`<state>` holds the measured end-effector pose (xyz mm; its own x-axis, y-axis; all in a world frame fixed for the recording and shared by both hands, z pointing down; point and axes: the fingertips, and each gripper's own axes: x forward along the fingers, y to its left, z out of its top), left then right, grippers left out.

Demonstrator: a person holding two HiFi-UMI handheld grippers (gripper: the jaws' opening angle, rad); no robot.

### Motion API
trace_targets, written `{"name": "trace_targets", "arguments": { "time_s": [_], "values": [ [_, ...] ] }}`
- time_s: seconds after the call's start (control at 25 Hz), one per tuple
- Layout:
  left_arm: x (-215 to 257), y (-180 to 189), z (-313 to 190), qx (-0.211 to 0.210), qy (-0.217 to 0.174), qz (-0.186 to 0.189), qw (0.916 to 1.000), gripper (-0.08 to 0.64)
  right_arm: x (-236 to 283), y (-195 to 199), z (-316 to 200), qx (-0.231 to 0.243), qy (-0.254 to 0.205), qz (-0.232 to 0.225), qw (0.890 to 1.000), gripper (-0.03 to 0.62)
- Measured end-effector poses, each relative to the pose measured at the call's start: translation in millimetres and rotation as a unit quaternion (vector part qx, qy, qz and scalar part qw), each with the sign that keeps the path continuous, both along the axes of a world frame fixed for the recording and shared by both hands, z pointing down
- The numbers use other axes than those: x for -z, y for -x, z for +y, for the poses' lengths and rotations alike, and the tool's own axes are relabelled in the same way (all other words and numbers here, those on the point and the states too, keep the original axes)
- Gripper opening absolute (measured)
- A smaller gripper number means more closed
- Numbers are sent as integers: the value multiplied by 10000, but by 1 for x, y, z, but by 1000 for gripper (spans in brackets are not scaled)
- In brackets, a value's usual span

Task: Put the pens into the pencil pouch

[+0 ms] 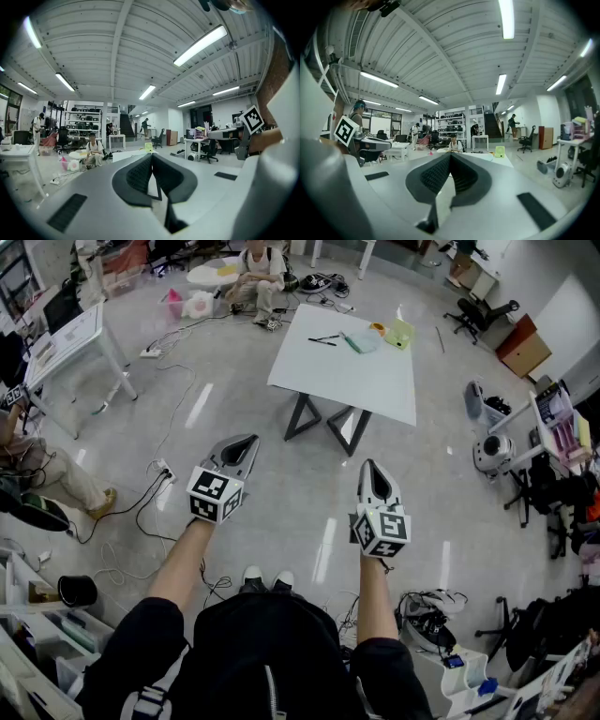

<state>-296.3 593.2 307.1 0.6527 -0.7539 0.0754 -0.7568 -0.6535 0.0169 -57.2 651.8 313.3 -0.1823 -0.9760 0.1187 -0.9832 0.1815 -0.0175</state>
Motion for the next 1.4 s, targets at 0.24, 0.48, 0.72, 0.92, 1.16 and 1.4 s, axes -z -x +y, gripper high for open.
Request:
{"name": "trace_targets", "arguments": {
  "time_s": [0.24, 0.48, 0.72, 0.92, 1.16, 1.4],
  "values": [
    [-6, -4, 6, -36, 75, 14, 10000, 25, -2, 6, 10, 60, 19, -1, 10000, 9],
    [-11, -4, 19, -89, 143, 61, 9998, 26, -7, 5, 21, 24, -18, 20, 10000, 9],
    [-10, -10, 19, -276, 190, 69, 9994, 118, -8, 1, 23, -39, -58, 89, 9999, 98],
    [-14, -9, 11, -157, 220, 101, 9996, 233, -11, -2, 18, -13, -29, 89, 10000, 203],
    [-27, -21, 2, -73, 353, 95, 9993, 233, -23, -15, 5, 87, 95, 60, 9999, 227],
    [-33, -31, -3, -27, 416, 49, 9991, 233, -33, -24, -8, 252, 150, 6, 9996, 227]
  ]
}}
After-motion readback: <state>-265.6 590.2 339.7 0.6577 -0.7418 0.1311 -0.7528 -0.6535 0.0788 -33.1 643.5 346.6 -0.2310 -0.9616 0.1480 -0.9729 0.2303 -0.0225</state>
